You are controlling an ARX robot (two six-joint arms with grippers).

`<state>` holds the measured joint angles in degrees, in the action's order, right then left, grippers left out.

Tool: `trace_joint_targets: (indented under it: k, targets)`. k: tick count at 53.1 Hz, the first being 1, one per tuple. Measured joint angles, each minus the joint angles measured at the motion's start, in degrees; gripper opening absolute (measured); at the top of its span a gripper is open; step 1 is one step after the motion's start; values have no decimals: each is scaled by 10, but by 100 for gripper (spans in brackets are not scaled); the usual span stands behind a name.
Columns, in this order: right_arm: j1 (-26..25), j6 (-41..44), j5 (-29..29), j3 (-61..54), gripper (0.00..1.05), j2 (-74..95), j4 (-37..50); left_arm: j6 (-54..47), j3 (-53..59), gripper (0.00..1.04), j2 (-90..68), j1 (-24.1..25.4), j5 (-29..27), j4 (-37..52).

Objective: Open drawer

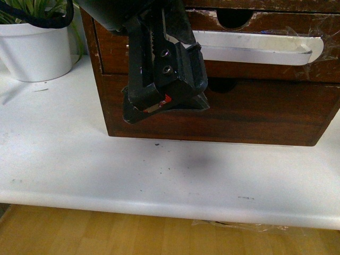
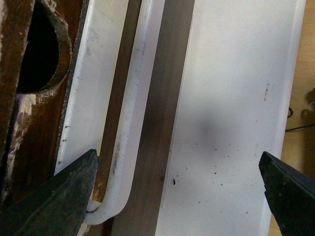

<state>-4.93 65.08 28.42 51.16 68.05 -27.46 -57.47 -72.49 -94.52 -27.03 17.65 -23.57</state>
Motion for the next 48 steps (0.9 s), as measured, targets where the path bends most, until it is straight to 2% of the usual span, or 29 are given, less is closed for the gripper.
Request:
trace_joint_targets:
  k: [14,33,48]
  targets:
    - [10,6,4,5,96,2,-5,-19,-10,98,-12,0,-5,-24]
    - [137,-40,-52,12,96,58,64,-23,-10,98,-14,0,-3,-22]
    - [181,-68,-72,33,96,104,101,-25,-9,98,-14,3,-5,-18]
